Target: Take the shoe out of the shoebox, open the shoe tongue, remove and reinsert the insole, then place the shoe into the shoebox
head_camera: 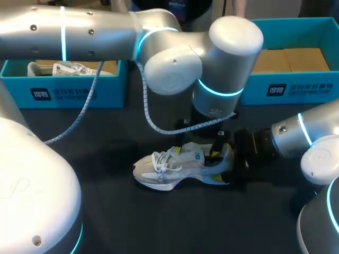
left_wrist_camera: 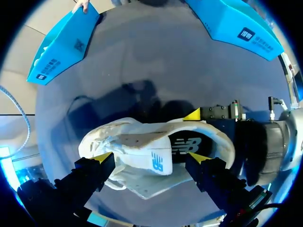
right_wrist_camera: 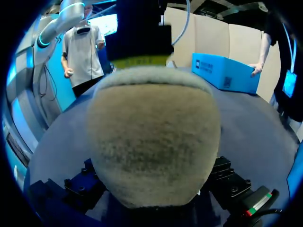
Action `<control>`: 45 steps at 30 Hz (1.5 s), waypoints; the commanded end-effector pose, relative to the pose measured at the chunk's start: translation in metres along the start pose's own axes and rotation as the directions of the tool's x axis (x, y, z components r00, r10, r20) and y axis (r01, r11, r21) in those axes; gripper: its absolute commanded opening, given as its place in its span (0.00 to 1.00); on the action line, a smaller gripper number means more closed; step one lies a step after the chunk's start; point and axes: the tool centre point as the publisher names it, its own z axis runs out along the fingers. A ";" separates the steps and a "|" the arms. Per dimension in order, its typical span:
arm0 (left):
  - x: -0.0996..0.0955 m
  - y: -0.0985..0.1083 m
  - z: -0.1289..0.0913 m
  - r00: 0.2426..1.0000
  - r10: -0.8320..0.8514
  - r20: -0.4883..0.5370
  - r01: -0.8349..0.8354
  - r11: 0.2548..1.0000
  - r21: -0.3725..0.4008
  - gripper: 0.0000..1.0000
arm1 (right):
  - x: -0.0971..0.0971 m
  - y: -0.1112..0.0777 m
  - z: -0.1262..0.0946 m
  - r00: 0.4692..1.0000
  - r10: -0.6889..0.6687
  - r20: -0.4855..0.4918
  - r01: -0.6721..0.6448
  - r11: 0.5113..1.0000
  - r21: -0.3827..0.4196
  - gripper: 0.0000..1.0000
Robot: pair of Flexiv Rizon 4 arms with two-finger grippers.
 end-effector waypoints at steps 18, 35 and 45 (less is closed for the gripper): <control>-0.015 -0.001 0.018 0.986 -0.036 0.166 0.031 0.999 0.031 1.00 | 0.000 0.000 0.001 1.000 0.001 0.003 -0.001 1.000 0.002 0.00; -0.045 0.002 -0.004 0.983 -0.059 0.173 0.068 0.997 -0.047 0.75 | 0.000 0.000 0.001 1.000 0.001 0.003 -0.001 1.000 0.002 0.00; -0.040 0.002 -0.016 0.997 0.026 0.075 -0.011 0.982 -0.190 0.00 | 0.000 0.000 0.001 1.000 0.001 0.003 -0.001 1.000 0.002 0.00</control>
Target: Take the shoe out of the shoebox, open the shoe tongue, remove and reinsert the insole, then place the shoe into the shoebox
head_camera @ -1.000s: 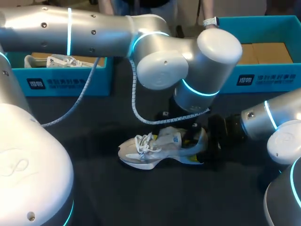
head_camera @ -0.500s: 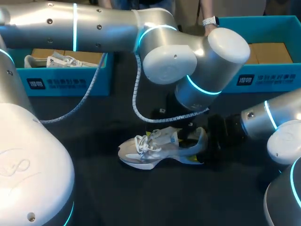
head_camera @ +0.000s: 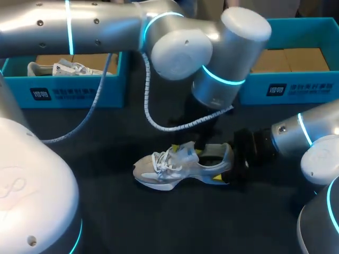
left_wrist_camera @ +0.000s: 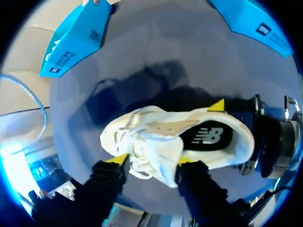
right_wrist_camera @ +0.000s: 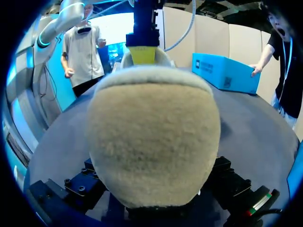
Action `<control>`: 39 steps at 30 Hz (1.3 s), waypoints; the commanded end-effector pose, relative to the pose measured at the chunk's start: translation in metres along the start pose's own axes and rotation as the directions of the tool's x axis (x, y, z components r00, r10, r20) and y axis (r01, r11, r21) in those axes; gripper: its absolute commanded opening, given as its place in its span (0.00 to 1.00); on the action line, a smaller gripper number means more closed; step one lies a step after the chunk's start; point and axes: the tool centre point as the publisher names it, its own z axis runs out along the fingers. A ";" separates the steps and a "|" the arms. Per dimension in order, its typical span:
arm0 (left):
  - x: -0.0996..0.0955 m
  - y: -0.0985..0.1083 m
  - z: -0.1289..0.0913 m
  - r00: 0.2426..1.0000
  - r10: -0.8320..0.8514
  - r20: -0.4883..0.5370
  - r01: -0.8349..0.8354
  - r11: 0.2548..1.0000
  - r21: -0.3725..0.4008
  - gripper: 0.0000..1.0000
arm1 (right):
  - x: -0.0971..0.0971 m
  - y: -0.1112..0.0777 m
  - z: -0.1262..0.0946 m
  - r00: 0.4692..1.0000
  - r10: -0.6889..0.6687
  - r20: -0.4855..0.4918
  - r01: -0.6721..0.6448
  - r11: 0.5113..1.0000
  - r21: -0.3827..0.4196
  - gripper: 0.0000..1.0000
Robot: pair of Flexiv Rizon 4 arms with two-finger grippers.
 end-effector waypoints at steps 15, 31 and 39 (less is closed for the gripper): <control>-0.044 0.008 -0.015 0.982 0.136 -0.133 -0.149 0.984 -0.095 0.00 | 0.000 0.000 0.001 1.000 0.001 0.002 -0.001 1.000 0.003 0.00; -0.079 0.002 0.049 0.998 0.037 0.044 -0.035 0.998 -0.050 0.00 | 0.000 0.000 0.001 1.000 0.001 0.002 -0.001 1.000 0.003 0.00; -0.078 0.002 0.079 0.996 -0.041 0.082 0.044 0.998 -0.037 0.00 | 0.000 0.000 0.001 1.000 0.001 0.002 -0.001 1.000 0.003 0.00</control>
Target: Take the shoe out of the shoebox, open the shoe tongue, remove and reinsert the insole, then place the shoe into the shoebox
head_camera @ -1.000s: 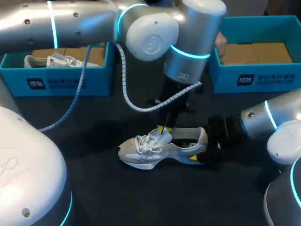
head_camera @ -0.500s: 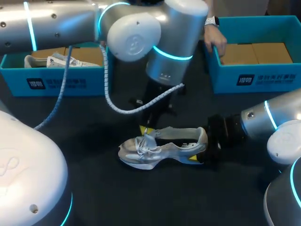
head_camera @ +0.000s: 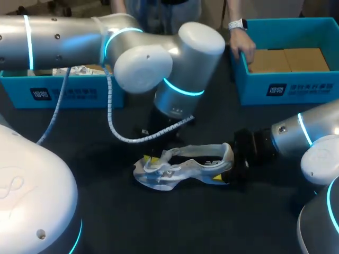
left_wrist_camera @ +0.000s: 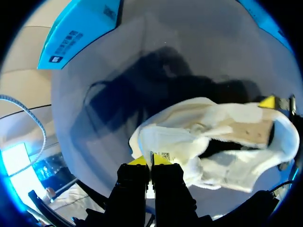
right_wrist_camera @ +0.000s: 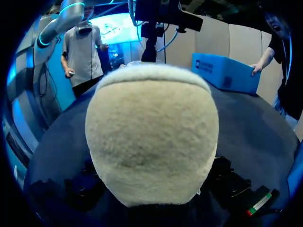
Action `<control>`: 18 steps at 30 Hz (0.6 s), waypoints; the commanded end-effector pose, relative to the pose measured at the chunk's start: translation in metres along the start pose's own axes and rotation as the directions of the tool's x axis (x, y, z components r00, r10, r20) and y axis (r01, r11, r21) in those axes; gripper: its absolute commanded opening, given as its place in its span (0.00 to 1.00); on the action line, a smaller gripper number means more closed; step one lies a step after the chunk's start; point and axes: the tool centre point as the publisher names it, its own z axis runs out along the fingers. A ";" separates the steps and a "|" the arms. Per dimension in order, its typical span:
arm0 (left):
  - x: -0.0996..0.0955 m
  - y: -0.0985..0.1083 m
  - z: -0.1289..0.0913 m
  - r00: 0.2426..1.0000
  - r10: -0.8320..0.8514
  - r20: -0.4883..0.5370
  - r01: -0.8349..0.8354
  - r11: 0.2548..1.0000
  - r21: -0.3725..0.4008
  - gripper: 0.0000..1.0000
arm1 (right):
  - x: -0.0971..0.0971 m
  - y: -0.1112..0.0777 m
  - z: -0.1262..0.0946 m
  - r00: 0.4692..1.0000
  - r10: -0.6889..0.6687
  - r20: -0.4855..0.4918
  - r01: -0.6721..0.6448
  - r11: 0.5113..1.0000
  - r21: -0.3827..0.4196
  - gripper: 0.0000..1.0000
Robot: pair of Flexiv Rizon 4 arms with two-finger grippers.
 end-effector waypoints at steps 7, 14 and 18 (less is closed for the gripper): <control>0.006 -0.003 0.030 0.998 -0.061 0.027 0.061 0.998 -0.013 0.00 | 0.000 0.000 0.001 1.000 0.001 0.002 -0.001 1.000 0.003 0.00; -0.006 -0.006 0.029 0.998 -0.059 0.011 0.059 0.998 -0.037 0.68 | 0.000 0.000 0.001 1.000 0.001 0.002 -0.001 1.000 0.003 0.00; -0.010 -0.004 0.024 1.000 -0.011 0.002 0.011 1.000 -0.023 1.00 | 0.000 0.000 0.001 1.000 0.001 0.002 -0.001 1.000 0.003 0.00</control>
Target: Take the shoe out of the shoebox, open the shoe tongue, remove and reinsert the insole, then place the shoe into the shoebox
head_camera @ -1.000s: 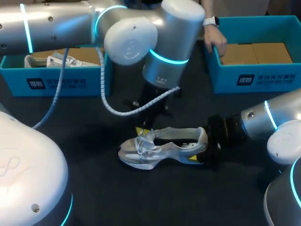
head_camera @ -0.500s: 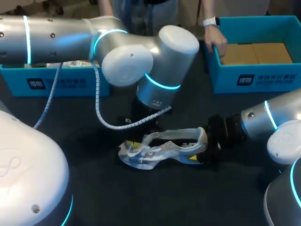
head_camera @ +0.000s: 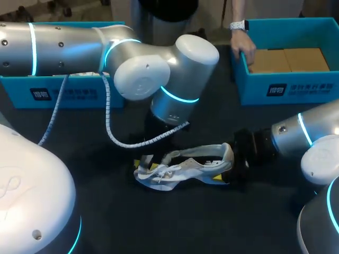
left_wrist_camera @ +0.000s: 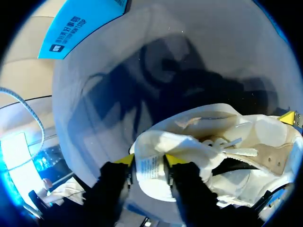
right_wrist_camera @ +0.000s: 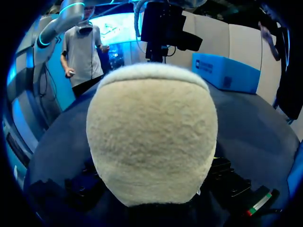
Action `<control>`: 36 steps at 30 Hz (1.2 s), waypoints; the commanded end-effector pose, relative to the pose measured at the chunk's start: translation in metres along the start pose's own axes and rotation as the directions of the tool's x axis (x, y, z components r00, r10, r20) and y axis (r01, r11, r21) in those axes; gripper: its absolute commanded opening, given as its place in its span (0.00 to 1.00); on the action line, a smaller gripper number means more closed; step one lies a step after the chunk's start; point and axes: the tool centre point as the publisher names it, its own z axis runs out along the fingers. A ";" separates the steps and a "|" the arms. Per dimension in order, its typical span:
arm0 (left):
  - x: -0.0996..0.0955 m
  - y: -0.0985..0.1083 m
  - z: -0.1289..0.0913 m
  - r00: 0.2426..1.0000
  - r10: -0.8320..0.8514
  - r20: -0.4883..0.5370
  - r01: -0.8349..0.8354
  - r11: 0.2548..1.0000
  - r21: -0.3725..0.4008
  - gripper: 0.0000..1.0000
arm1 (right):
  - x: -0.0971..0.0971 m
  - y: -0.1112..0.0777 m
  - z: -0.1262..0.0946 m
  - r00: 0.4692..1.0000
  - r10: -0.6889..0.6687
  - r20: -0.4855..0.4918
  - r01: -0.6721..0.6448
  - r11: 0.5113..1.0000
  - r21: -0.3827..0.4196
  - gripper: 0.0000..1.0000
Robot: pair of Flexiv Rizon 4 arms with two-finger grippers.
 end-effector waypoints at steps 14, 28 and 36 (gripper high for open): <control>-0.006 0.005 -0.044 0.983 0.176 -0.059 -0.167 0.977 0.129 1.00 | 0.000 0.000 0.001 1.000 0.001 0.002 -0.001 1.000 0.002 0.00; -0.009 0.004 -0.088 0.800 0.600 -0.037 -0.557 0.763 0.328 1.00 | 0.000 0.000 0.001 1.000 0.001 0.002 -0.001 1.000 0.002 0.00; 0.001 -0.012 -0.108 0.524 0.842 0.130 -0.811 0.446 0.379 1.00 | 0.000 0.000 0.001 1.000 0.001 0.002 -0.001 1.000 0.002 0.00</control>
